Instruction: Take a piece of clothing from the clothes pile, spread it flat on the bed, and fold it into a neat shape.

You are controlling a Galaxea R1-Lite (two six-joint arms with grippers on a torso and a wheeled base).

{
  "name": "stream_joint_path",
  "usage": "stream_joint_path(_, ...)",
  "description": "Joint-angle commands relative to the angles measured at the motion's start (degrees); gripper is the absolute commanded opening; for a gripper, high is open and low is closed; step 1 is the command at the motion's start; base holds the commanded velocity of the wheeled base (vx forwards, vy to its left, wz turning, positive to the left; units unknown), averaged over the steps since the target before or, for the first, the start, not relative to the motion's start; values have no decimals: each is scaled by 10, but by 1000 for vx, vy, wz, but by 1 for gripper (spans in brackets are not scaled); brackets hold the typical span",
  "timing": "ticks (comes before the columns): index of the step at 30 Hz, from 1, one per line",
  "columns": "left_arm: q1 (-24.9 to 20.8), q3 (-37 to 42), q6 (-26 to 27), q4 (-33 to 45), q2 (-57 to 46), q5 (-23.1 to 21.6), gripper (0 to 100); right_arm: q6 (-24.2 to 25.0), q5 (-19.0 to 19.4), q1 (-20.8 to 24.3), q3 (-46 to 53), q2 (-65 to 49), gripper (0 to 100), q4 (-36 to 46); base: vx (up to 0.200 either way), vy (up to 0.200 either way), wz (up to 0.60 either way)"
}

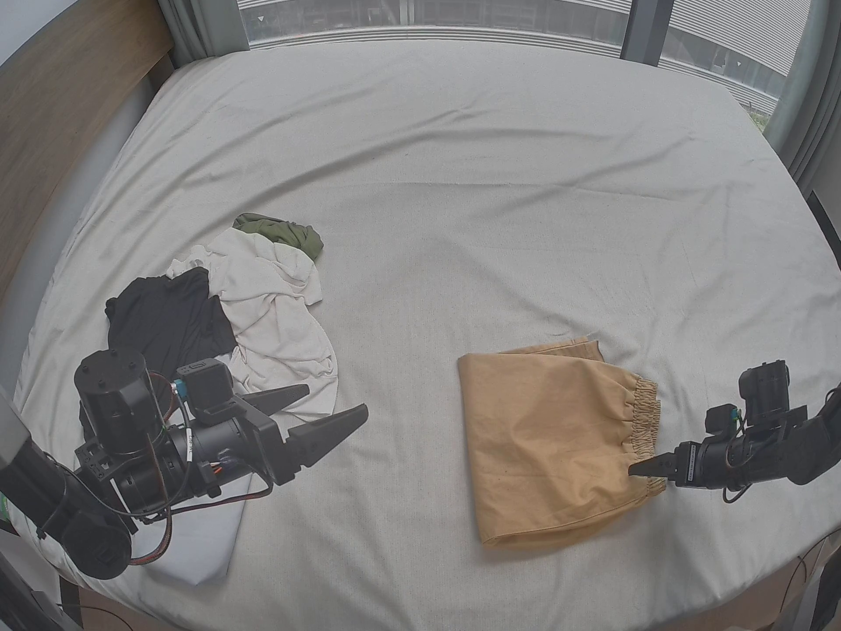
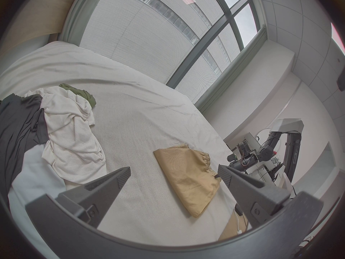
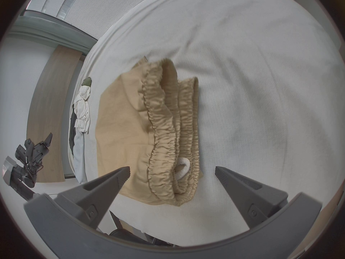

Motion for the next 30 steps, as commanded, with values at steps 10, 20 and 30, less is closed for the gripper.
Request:
stream_joint_path(10, 0, 1, 0, 0, -1, -1, 100, 10, 19, 26, 3, 97, 100, -72, 0, 0, 0)
stream_joint_path(20, -1, 5, -1, -19, 1, -1, 100, 67, 40, 51, 8, 105, 100, -156, 0, 0, 0)
stream_joint_path(30, -1, 4, -1, -19, 1, -1, 100, 69, 40, 58, 20, 118, 0, -196, 0, 0, 0)
